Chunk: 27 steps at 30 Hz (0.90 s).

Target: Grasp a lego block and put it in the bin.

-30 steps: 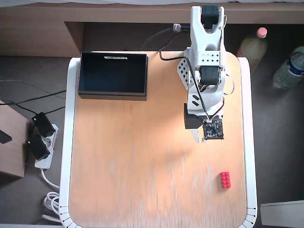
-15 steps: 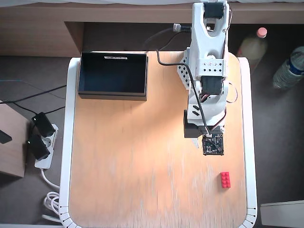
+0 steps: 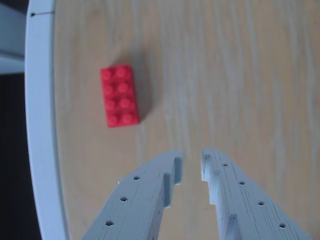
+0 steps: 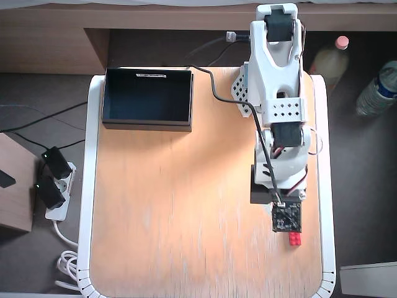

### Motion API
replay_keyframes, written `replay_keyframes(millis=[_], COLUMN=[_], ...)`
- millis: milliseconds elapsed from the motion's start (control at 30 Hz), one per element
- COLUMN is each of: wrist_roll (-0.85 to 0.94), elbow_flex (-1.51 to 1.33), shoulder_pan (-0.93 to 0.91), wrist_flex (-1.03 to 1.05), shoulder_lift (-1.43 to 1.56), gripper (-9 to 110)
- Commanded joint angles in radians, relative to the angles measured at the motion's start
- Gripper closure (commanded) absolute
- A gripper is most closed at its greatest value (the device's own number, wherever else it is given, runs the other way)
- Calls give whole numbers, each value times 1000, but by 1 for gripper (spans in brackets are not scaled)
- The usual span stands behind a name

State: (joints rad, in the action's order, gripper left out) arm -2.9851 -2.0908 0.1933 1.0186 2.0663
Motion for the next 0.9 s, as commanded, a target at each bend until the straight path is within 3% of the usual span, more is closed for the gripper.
replay_keyframes(millis=[0,867], wrist_roll=[35,129], elbow_flex=[141,141], shoulder_pan=[58,92], wrist_flex=[-34,-288], shoulder_lift=[-43,-367], gripper=[99,90])
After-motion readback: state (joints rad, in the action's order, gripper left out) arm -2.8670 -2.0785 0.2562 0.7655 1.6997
